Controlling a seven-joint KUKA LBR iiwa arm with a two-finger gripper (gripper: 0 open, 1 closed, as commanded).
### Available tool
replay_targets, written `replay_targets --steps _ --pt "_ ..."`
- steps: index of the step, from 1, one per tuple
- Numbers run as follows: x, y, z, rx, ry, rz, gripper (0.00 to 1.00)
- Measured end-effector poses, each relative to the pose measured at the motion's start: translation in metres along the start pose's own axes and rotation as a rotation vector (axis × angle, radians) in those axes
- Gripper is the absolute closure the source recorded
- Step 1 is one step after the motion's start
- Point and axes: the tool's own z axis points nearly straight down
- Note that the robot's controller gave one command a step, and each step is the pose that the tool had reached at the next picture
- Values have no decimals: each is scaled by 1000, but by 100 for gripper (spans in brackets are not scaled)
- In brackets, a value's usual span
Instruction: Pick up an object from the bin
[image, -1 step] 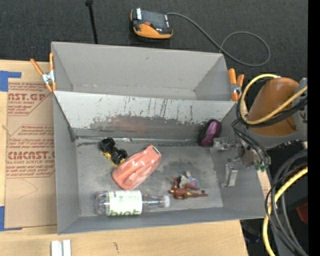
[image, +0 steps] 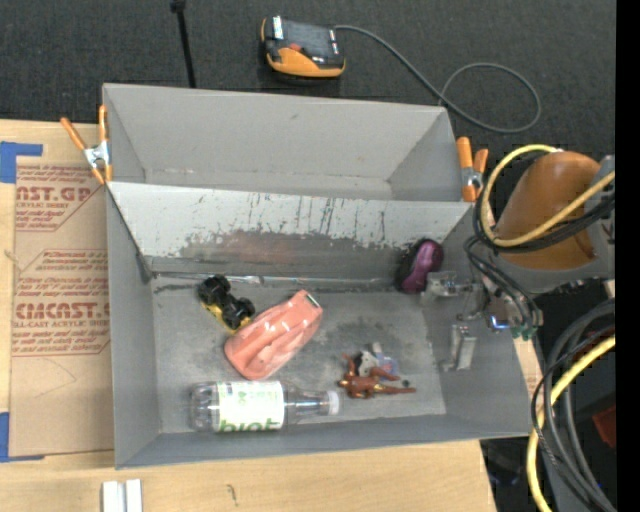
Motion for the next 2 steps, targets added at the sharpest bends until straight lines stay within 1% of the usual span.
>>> replay_targets --steps 1,2 --pt "-3 50 34 1 -2 -72 0" --pt "-23 67 50 -3 -1 -295 0"
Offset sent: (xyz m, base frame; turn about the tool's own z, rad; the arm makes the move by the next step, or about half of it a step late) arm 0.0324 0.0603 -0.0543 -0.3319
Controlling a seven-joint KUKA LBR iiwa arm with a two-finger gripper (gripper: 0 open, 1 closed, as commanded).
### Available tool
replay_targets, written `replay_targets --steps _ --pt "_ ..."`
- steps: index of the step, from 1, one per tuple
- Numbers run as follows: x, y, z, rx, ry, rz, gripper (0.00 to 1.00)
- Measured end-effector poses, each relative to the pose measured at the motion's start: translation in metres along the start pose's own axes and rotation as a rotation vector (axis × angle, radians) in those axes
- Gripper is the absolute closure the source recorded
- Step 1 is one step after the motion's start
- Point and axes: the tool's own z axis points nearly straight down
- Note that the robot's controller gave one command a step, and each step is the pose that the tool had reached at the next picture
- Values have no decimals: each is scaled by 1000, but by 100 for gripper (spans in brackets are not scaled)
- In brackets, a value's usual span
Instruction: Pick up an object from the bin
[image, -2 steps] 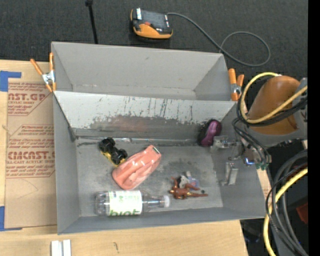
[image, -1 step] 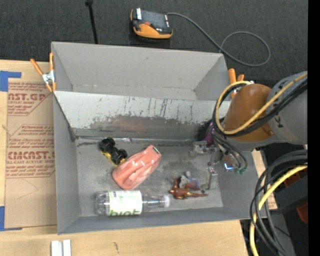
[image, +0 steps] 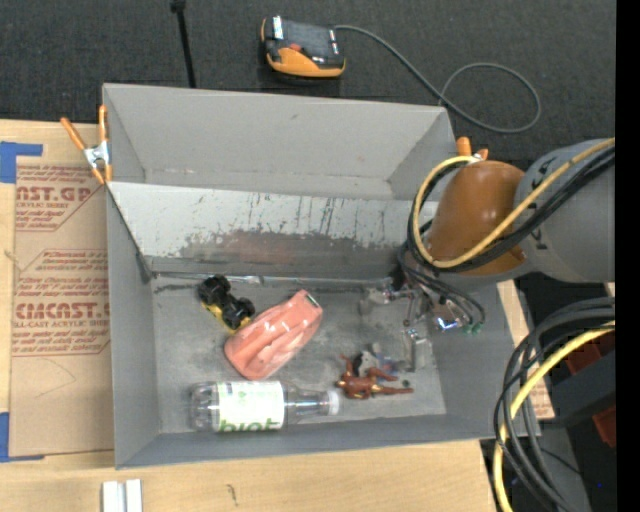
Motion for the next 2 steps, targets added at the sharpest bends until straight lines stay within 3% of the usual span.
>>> replay_targets --steps 1,2 --pt "11 11 7 2 -1 -38 0" --pt "34 51 14 2 1 11 100"
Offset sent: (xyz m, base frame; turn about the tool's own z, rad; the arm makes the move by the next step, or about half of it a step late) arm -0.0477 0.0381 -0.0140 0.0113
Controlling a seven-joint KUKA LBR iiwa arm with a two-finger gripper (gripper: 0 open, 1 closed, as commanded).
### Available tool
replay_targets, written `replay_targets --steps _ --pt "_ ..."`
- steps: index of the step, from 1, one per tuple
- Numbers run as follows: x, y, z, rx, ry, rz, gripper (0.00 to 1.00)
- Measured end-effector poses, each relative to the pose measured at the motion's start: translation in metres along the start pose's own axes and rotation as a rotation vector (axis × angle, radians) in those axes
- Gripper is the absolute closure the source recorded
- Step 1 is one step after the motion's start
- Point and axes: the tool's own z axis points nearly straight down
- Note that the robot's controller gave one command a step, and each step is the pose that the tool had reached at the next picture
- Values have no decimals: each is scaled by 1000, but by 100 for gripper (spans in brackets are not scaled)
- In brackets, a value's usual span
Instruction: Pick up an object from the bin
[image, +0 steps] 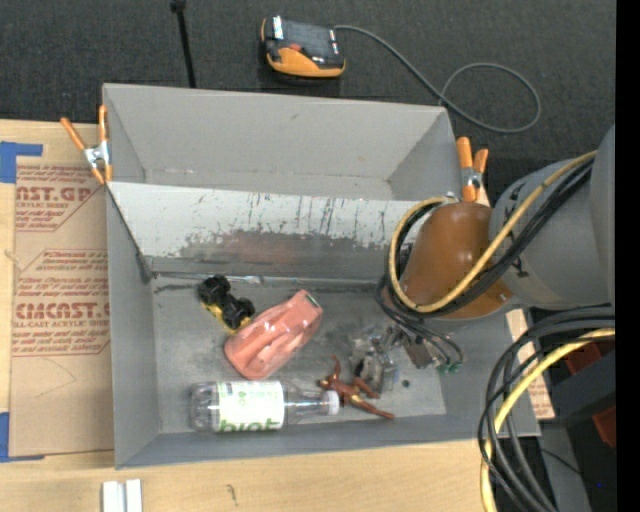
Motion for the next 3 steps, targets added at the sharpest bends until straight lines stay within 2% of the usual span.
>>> replay_targets --steps 1,2,3 --pt "0 0 0 0 0 0 100" --pt "16 14 -26 -1 5 2 100" --pt "26 -3 -50 0 1 -7 100"
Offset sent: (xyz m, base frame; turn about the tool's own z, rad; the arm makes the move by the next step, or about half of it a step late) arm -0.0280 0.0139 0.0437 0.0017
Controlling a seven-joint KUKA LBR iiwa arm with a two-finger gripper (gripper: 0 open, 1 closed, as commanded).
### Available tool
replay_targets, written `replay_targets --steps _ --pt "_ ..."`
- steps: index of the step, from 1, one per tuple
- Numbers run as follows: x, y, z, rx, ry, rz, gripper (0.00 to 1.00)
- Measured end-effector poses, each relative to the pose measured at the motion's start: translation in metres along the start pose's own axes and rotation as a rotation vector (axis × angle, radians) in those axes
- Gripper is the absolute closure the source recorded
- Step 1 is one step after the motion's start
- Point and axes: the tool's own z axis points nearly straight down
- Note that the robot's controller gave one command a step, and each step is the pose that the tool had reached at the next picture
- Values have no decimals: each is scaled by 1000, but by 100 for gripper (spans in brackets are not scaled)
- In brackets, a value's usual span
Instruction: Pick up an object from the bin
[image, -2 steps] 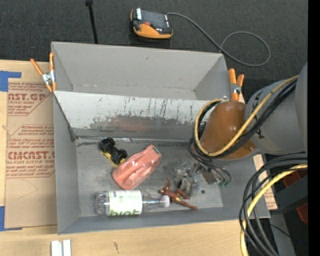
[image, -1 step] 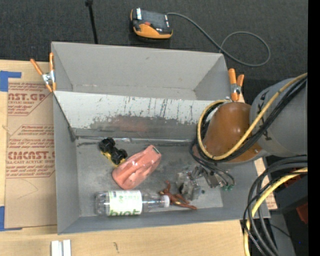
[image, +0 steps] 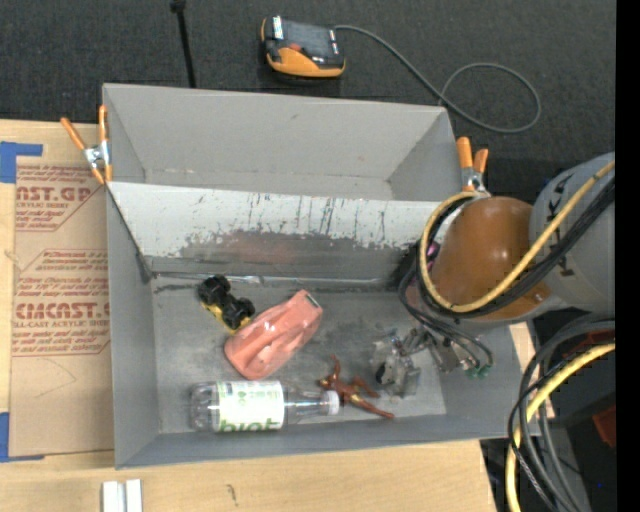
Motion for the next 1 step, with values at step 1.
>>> replay_targets --steps 1 --pt "-17 10 -12 0 0 20 100"
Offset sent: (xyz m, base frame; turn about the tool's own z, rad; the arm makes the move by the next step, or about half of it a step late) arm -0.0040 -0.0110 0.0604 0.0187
